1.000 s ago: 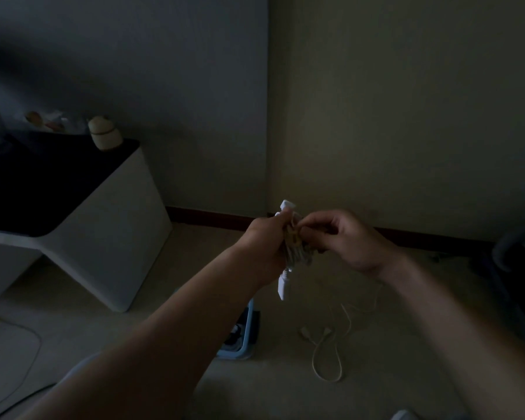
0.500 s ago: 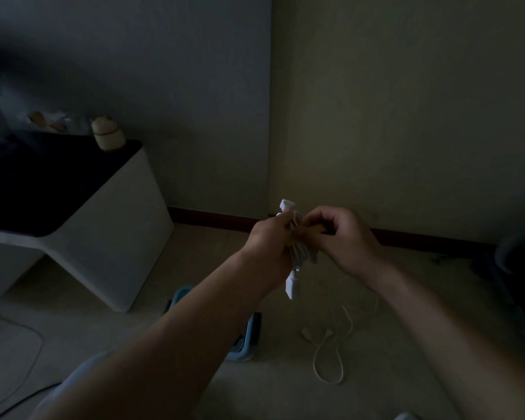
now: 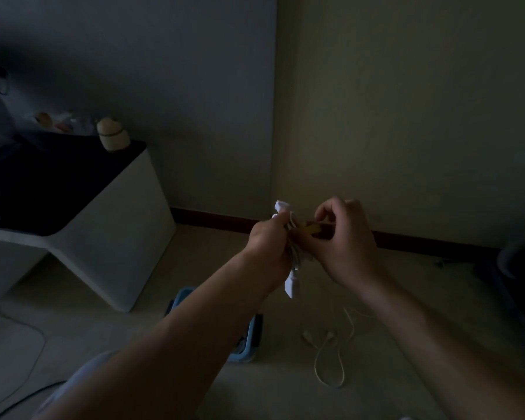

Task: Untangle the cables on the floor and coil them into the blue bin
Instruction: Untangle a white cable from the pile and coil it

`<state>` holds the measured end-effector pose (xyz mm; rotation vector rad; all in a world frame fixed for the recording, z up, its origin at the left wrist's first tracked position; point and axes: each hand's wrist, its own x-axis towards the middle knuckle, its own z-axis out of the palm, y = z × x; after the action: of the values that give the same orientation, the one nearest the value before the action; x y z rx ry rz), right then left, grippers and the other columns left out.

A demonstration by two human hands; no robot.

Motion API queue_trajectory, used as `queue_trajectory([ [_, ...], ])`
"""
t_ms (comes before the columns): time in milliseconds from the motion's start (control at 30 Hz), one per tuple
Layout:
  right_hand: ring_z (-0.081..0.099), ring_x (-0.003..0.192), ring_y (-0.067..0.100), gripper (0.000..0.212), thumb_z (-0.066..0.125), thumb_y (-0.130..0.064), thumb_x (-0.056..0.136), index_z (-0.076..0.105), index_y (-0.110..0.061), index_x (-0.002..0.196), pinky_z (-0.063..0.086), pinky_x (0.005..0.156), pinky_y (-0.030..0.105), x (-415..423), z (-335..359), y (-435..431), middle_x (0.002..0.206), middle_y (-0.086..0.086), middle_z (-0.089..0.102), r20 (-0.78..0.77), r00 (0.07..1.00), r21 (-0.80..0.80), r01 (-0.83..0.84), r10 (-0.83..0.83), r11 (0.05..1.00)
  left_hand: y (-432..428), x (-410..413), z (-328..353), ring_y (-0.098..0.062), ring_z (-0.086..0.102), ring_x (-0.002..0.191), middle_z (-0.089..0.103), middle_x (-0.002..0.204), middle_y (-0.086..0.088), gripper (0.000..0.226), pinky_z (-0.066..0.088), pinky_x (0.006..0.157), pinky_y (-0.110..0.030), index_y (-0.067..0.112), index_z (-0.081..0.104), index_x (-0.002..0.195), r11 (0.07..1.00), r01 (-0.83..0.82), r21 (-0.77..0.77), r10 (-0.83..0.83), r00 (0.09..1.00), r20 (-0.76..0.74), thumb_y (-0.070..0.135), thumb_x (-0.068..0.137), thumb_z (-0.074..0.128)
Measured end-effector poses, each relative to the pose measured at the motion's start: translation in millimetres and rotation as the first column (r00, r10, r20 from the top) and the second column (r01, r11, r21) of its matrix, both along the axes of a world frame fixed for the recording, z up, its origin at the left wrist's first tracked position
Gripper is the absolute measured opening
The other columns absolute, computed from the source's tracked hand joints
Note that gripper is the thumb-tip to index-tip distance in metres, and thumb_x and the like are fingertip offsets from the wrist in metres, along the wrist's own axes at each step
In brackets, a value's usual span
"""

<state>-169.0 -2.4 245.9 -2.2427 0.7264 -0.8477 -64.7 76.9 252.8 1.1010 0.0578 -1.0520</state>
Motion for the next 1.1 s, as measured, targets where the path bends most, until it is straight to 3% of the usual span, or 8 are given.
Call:
queue_trajectory([
  [133,0.058,0.070,0.003,0.026,0.075,-0.048,0.082,0.060,-0.027,0.076,0.040,0.058,0.015,1.9,-2.3,8.8,0.077,-0.009,0.060,0.024,0.999,0.002,-0.027,0.027,1.000,-4.0,0.1,-3.3,-0.036,0.068,0.106,0.067,0.117,-0.026,0.041,0.052,0.100,-0.050,-0.006,0.059,0.114,0.998,-0.049,0.051,0.047,0.998,0.043,0.032,0.103,0.052],
  [300,0.065,0.072,-0.002,0.019,0.071,-0.043,0.087,0.074,-0.024,0.084,0.045,0.060,0.012,2.3,-2.9,18.2,0.076,-0.011,0.071,0.028,0.998,0.051,-0.051,0.050,0.997,-6.7,-2.0,-7.2,-0.034,0.069,0.106,0.068,0.115,-0.025,0.037,0.052,0.100,-0.049,-0.006,0.061,0.113,0.990,-0.093,0.103,0.084,0.993,0.084,0.028,0.103,0.051],
  [467,0.065,0.074,-0.007,0.012,0.073,-0.037,0.087,0.075,-0.025,0.085,0.044,0.060,0.008,3.1,-2.7,18.8,0.074,-0.013,0.071,0.027,0.999,0.114,-0.041,0.038,0.993,-7.5,-2.0,-6.0,-0.038,0.067,0.109,0.066,0.118,-0.028,0.028,0.051,0.101,-0.052,-0.002,0.060,0.098,0.987,-0.105,0.119,0.096,0.992,0.084,0.023,0.103,0.051],
  [600,0.067,0.077,-0.006,0.018,0.073,-0.046,0.085,0.077,-0.028,0.090,0.047,0.063,0.012,1.8,-3.8,20.0,0.080,-0.015,0.074,-0.015,1.000,0.128,-0.006,0.008,0.992,-7.9,-3.2,-5.6,-0.035,0.068,0.106,0.067,0.115,-0.025,0.033,0.052,0.100,-0.050,-0.005,0.061,0.113,0.981,-0.129,0.147,0.115,0.988,0.104,0.025,0.103,0.052],
  [933,0.065,0.074,-0.009,0.021,0.077,-0.044,0.082,0.078,-0.025,0.089,0.043,0.058,0.006,6.2,-11.2,21.0,0.076,-0.016,0.073,-0.019,0.999,0.249,0.045,-0.041,0.968,-5.4,-10.8,0.6,-0.029,0.068,0.090,0.066,0.115,-0.025,0.030,0.056,0.083,-0.039,-0.004,0.058,0.116,0.981,-0.130,0.141,0.120,0.990,0.075,0.022,0.104,0.048],
  [1033,0.064,0.072,-0.012,0.018,0.079,-0.040,0.082,0.077,-0.024,0.089,0.042,0.056,0.005,5.6,-11.9,18.1,0.072,-0.017,0.070,-0.017,1.000,0.282,0.018,-0.014,0.959,-5.7,-11.5,-0.1,-0.033,0.067,0.100,0.066,0.116,-0.025,0.025,0.055,0.094,-0.044,0.000,0.059,0.102,0.984,-0.111,0.139,0.103,0.992,0.067,0.023,0.104,0.049],
  [1100,0.064,0.073,-0.012,0.018,0.080,-0.039,0.080,0.076,-0.024,0.089,0.041,0.056,0.004,5.3,-12.2,15.6,0.073,-0.017,0.070,-0.024,1.000,0.298,0.006,0.001,0.955,-5.9,-11.7,0.1,-0.033,0.067,0.098,0.066,0.112,-0.024,0.025,0.054,0.094,-0.044,-0.002,0.059,0.104,0.984,-0.117,0.131,0.109,0.992,0.066,0.022,0.104,0.049],
])
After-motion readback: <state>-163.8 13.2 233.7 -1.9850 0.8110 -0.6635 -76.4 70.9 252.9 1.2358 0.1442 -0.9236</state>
